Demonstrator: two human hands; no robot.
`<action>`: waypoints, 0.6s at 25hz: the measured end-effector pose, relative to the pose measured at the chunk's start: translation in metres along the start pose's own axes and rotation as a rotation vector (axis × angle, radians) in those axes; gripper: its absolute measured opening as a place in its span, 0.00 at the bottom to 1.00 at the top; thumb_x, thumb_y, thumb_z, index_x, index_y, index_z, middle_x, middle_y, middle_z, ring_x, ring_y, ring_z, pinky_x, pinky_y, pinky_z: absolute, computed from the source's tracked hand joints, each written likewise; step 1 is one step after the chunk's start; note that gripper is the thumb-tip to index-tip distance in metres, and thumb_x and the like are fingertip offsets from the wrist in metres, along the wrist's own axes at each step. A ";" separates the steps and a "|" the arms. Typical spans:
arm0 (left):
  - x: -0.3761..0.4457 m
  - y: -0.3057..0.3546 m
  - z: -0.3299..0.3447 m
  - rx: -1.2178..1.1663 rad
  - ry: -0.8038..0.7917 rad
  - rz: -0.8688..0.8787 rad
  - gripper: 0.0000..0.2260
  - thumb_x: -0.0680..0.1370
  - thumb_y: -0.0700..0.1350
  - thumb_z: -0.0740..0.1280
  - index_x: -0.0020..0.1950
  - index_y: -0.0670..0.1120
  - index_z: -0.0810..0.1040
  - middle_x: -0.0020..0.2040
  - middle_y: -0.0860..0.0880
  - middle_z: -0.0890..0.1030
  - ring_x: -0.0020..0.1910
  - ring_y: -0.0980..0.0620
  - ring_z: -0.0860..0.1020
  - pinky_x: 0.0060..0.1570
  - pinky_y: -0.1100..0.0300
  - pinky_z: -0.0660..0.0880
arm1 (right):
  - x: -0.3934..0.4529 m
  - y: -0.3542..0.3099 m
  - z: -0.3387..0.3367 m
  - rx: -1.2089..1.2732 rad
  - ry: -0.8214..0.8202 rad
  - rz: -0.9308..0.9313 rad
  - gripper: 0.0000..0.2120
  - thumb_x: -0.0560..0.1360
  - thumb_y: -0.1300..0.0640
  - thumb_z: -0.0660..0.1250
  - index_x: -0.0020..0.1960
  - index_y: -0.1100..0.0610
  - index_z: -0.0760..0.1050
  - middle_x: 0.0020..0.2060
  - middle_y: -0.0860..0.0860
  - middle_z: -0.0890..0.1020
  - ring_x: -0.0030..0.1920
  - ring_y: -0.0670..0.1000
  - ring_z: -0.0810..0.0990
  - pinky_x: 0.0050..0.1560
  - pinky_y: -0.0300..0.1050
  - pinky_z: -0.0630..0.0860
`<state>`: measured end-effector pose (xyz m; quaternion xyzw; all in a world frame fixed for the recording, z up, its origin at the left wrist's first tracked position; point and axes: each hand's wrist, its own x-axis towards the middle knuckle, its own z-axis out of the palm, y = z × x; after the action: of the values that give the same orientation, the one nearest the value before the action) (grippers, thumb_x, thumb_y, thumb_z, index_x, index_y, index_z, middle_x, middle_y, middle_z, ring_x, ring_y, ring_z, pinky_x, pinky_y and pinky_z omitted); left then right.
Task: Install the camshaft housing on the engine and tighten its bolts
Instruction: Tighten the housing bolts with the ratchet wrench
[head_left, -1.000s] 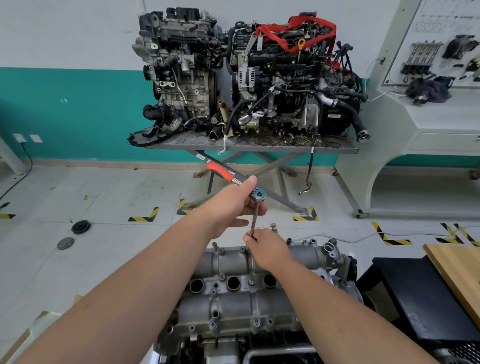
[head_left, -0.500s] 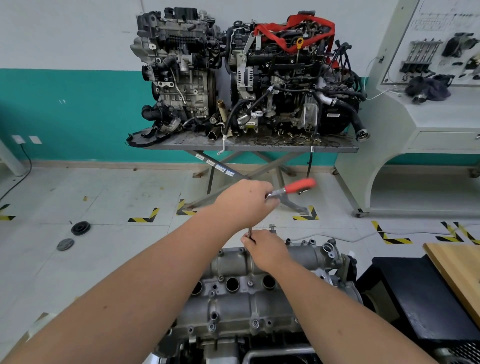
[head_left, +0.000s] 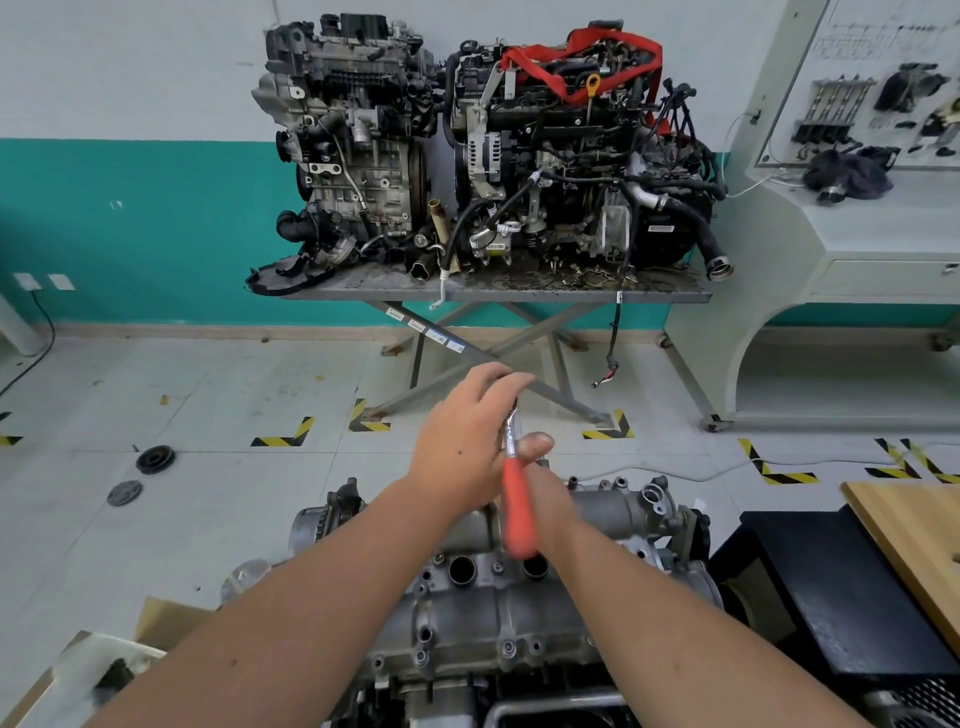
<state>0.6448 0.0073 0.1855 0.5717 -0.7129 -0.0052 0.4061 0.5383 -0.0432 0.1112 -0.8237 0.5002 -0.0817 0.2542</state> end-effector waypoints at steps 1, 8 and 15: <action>-0.004 0.002 0.003 -0.173 0.000 -0.091 0.24 0.77 0.61 0.59 0.70 0.52 0.73 0.63 0.58 0.73 0.58 0.60 0.75 0.53 0.59 0.75 | -0.001 0.000 -0.001 -0.006 -0.002 0.008 0.11 0.82 0.58 0.56 0.58 0.57 0.75 0.54 0.57 0.81 0.56 0.60 0.79 0.49 0.49 0.72; 0.006 0.020 0.000 -1.007 -0.002 -0.769 0.23 0.77 0.66 0.51 0.52 0.60 0.83 0.46 0.51 0.85 0.45 0.57 0.81 0.47 0.53 0.70 | -0.001 0.004 0.002 -0.015 -0.008 0.033 0.20 0.82 0.46 0.56 0.33 0.51 0.64 0.32 0.47 0.71 0.42 0.57 0.74 0.41 0.48 0.66; 0.005 0.013 -0.013 -1.047 -0.142 -0.759 0.17 0.82 0.59 0.56 0.53 0.48 0.76 0.48 0.49 0.85 0.51 0.55 0.82 0.45 0.52 0.70 | -0.002 0.002 -0.001 -0.018 -0.007 0.035 0.20 0.83 0.46 0.56 0.33 0.50 0.63 0.35 0.48 0.72 0.43 0.56 0.73 0.42 0.48 0.65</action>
<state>0.6418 0.0135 0.2031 0.5085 -0.3899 -0.5328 0.5528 0.5353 -0.0421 0.1110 -0.8173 0.5144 -0.0697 0.2499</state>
